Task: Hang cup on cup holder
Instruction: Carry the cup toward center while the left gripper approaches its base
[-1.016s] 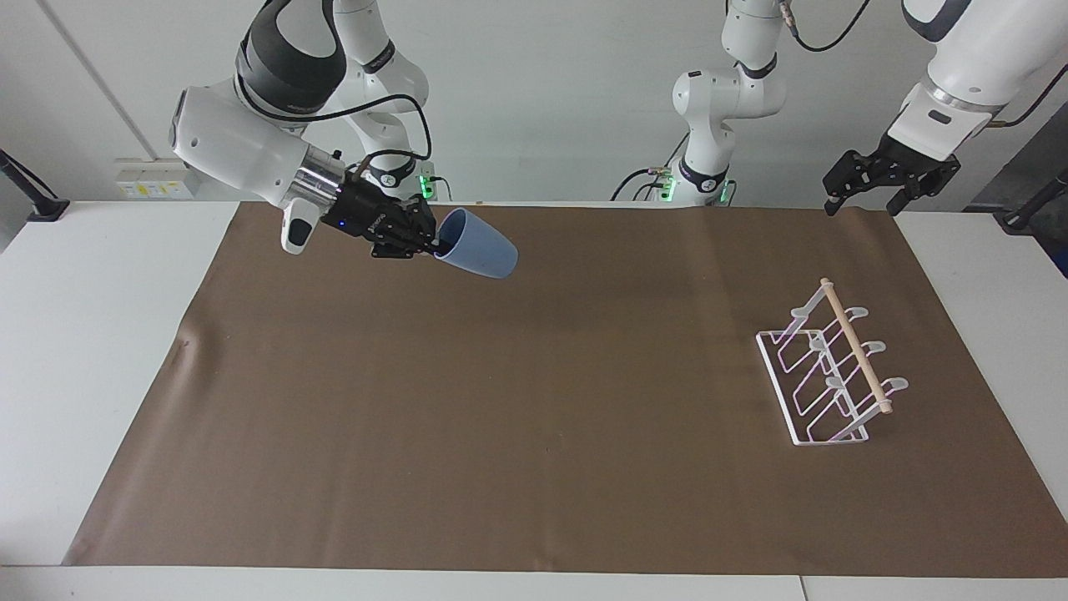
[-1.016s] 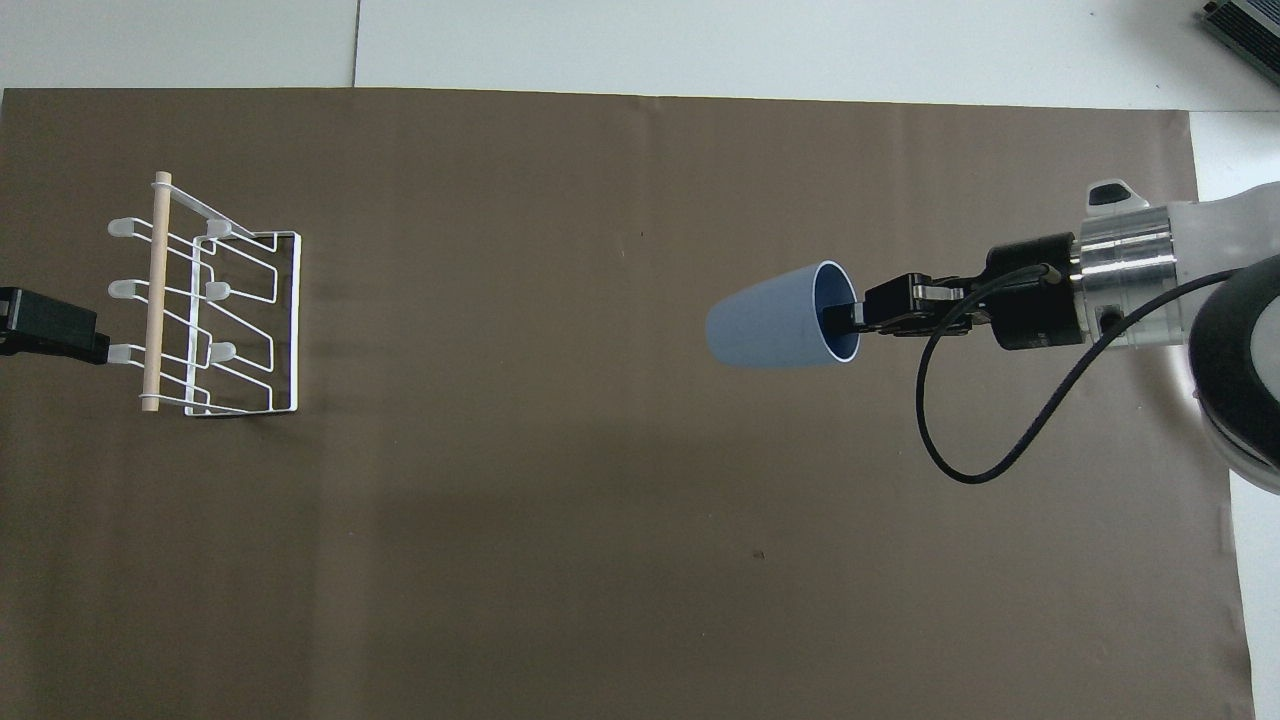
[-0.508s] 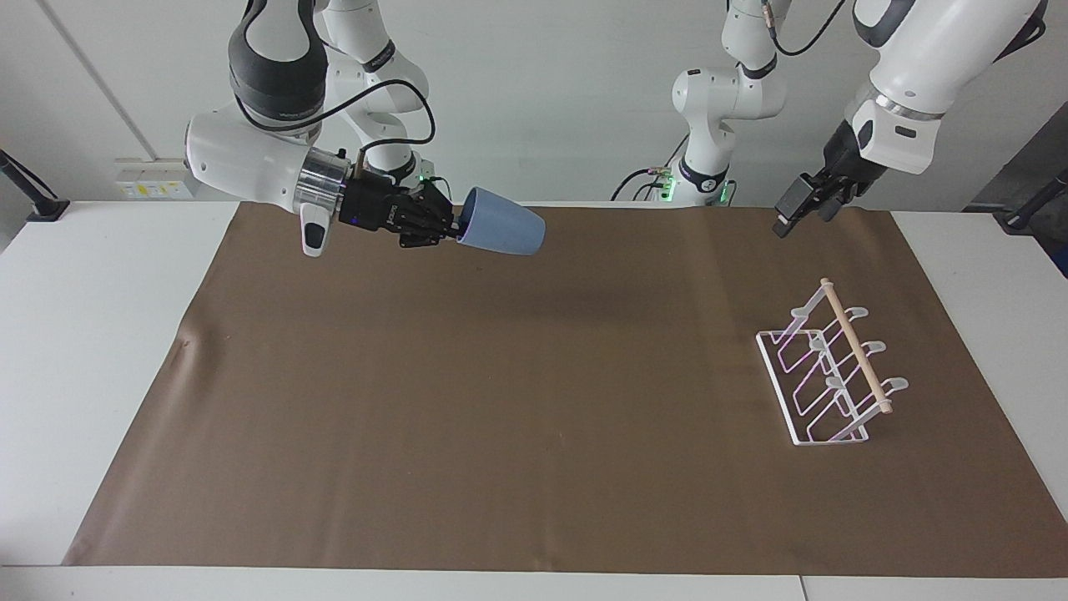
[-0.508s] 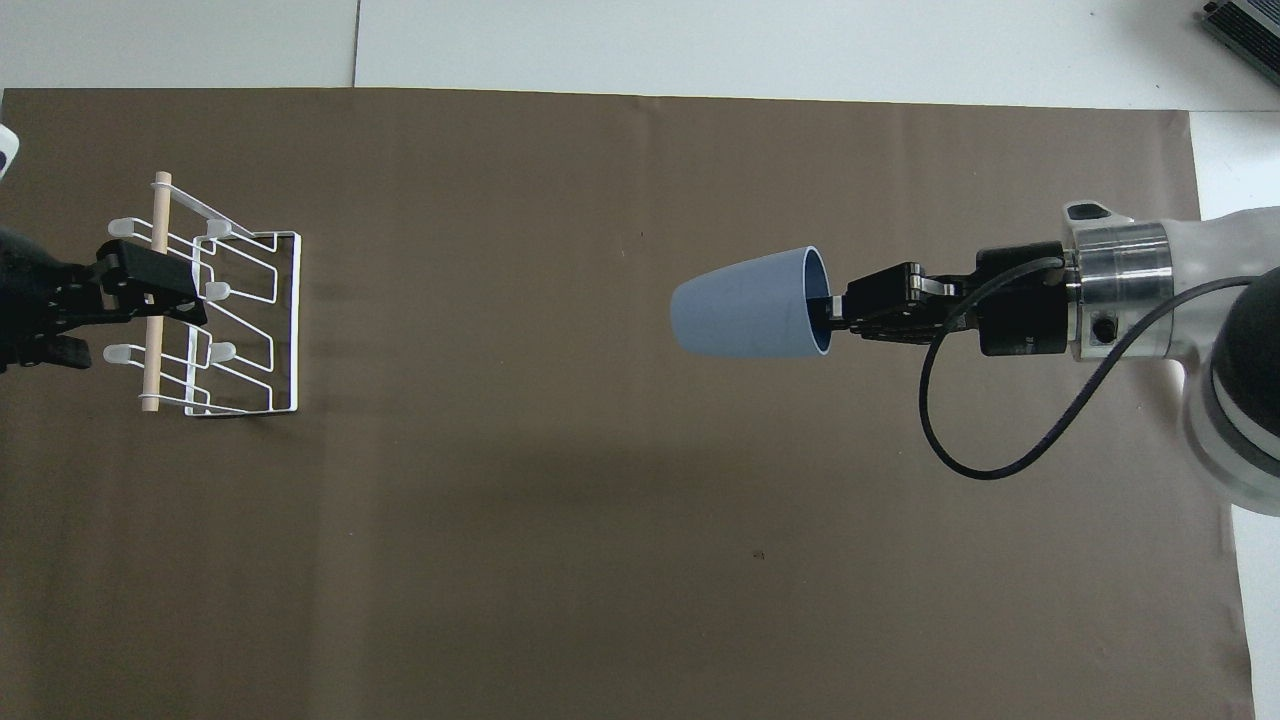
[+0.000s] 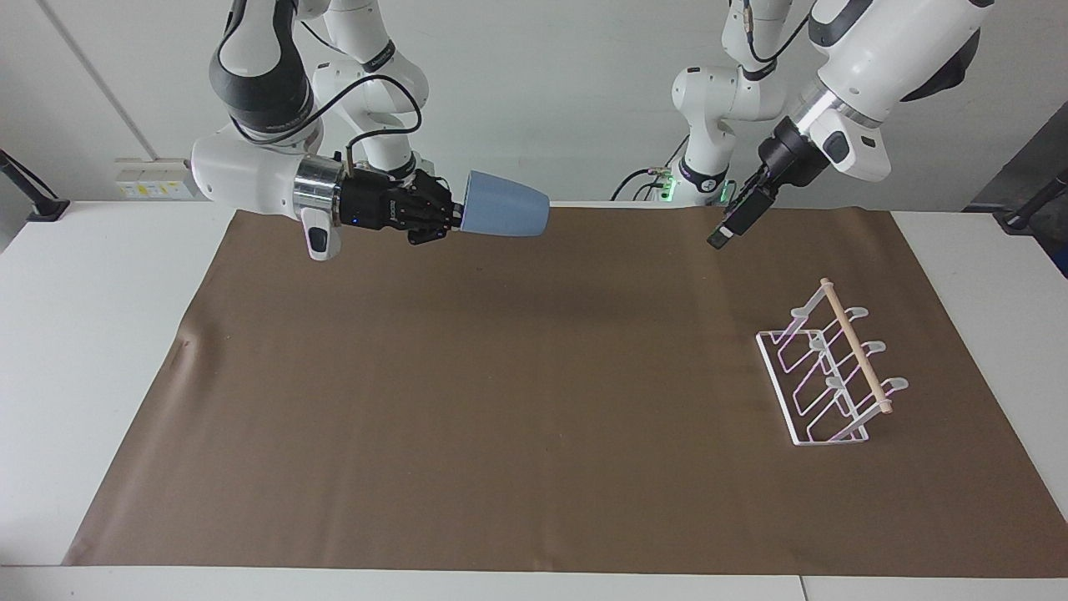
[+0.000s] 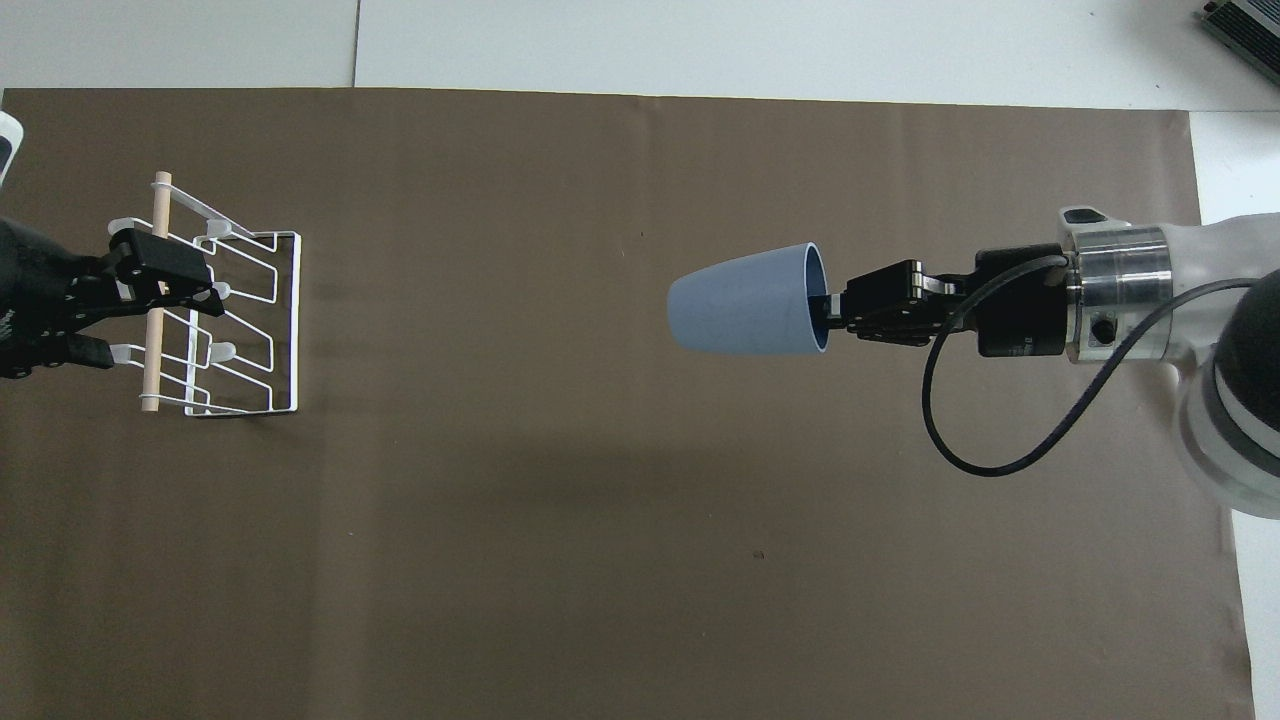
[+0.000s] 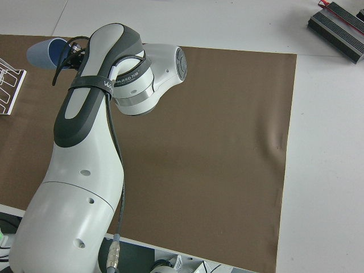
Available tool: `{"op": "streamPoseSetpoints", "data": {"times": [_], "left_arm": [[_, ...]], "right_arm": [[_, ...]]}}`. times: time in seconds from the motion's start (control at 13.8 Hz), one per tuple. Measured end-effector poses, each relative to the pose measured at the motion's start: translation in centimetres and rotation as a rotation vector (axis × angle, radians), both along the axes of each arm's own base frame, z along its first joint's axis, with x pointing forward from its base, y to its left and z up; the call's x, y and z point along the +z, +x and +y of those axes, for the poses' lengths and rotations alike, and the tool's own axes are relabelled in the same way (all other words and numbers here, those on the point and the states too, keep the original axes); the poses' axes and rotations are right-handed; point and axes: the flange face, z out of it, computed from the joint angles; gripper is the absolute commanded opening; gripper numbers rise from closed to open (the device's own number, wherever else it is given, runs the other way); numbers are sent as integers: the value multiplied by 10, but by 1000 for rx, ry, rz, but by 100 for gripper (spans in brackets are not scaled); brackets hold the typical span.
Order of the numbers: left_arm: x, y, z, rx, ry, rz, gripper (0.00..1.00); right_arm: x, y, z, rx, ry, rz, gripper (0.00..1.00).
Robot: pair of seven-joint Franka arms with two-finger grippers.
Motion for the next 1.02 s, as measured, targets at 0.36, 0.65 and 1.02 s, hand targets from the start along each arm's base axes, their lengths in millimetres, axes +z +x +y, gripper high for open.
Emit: {"op": "streamPoseSetpoints", "data": {"times": [0.36,0.65,1.02], "left_arm": [[19,-9,-61,318,-156,159,100],[20,-28,-98,395,-181,291,100],[21,-35,-112,489,-182,366,100]], "right_arm": [[-21,-10,5,25,80,-19,0],[-25,-13,18,40,82,-15,0],[-28,-17,39,38,57,-16,0]]}}
